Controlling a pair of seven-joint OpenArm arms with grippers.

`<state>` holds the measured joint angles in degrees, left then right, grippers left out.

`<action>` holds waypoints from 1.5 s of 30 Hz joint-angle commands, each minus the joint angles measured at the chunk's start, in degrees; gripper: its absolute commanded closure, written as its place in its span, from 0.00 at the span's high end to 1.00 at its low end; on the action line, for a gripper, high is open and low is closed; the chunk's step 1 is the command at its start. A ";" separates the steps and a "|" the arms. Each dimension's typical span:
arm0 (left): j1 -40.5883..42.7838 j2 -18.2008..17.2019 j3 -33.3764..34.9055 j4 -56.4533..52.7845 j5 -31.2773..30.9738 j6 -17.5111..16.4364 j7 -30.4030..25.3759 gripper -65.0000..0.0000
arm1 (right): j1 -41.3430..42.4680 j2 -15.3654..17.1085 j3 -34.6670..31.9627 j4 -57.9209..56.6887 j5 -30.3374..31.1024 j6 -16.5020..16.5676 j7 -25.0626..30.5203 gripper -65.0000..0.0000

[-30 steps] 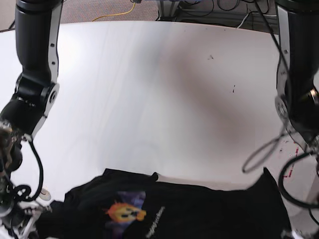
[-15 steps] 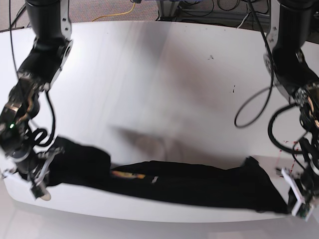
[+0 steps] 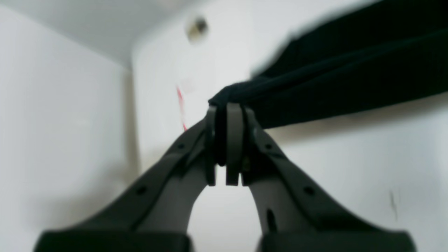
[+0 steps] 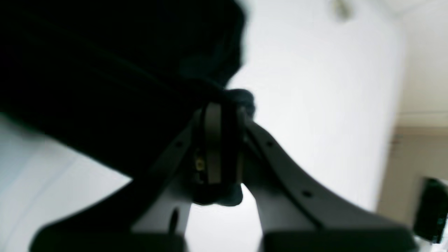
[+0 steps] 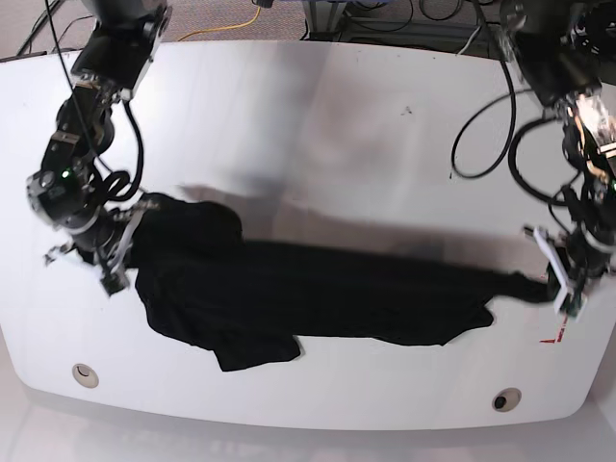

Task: Layout the t-shirt on the table in an organized manner, then fold the t-shirt properly
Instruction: 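Lay the shirt flat on the table with both grippers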

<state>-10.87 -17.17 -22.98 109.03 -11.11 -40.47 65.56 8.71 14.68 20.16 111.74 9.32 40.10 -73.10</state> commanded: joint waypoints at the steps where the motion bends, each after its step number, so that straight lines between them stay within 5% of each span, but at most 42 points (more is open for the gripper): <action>1: 3.97 -0.90 -1.41 0.99 0.78 0.47 -0.46 0.00 | -1.98 0.40 0.28 1.00 -0.84 -0.10 0.53 0.03; 15: 21.20 1.12 -5.46 0.99 0.78 0.47 -0.72 0.00 | -10.69 -0.04 0.01 1.36 -0.84 -0.10 -2.99 0.03; 45: 32.90 1.56 -8.01 0.55 1.14 0.47 -0.81 0.00 | -22.38 -3.20 0.10 3.73 -0.93 -0.10 -5.45 0.03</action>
<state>22.24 -14.66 -30.39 108.79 -10.85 -40.36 65.08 -14.13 10.76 19.84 114.32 9.37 40.10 -78.48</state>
